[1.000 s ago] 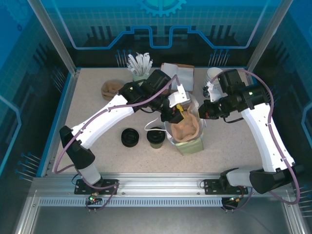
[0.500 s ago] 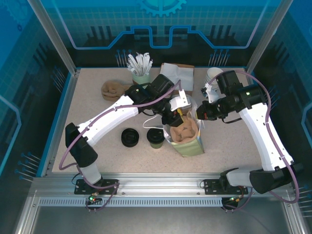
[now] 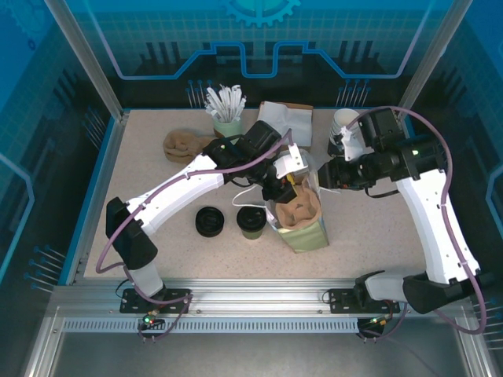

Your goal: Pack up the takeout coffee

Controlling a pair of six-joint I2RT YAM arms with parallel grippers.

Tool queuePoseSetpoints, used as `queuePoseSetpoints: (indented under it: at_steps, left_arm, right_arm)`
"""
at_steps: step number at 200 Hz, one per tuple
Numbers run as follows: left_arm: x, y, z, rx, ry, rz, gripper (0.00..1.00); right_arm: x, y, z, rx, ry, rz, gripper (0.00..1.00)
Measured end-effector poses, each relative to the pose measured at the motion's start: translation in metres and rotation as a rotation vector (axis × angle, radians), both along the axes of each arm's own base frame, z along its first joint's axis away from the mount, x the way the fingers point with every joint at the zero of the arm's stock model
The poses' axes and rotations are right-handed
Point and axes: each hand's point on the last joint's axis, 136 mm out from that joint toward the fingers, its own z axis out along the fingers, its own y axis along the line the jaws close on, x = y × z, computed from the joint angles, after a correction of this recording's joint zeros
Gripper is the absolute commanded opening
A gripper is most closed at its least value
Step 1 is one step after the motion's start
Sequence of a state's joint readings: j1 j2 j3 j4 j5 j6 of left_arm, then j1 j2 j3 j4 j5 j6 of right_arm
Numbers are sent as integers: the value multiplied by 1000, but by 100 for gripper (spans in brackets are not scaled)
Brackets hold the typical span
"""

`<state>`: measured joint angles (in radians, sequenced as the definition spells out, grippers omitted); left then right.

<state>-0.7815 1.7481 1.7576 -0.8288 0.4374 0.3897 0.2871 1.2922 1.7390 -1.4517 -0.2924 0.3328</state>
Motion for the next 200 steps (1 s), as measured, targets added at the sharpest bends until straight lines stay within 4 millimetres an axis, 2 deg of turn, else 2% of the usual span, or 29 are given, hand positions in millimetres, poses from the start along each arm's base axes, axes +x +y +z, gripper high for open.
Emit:
queuePoseSetpoints:
  at_steps: [45, 87, 142, 200]
  left_arm:
    - [5, 2, -1, 16, -2, 38, 36]
    - [13, 4, 7, 11, -29, 60, 35]
    - [21, 6, 10, 17, -52, 82, 35]
    - [27, 4, 1, 41, -51, 94, 35]
  right_arm:
    - [-28, -9, 12, 25, -13, -45, 44]
    - [-48, -10, -7, 67, 32, -84, 43]
    - [-48, -4, -35, 119, 99, -129, 43]
    - [-46, 2, -37, 165, 97, -135, 43]
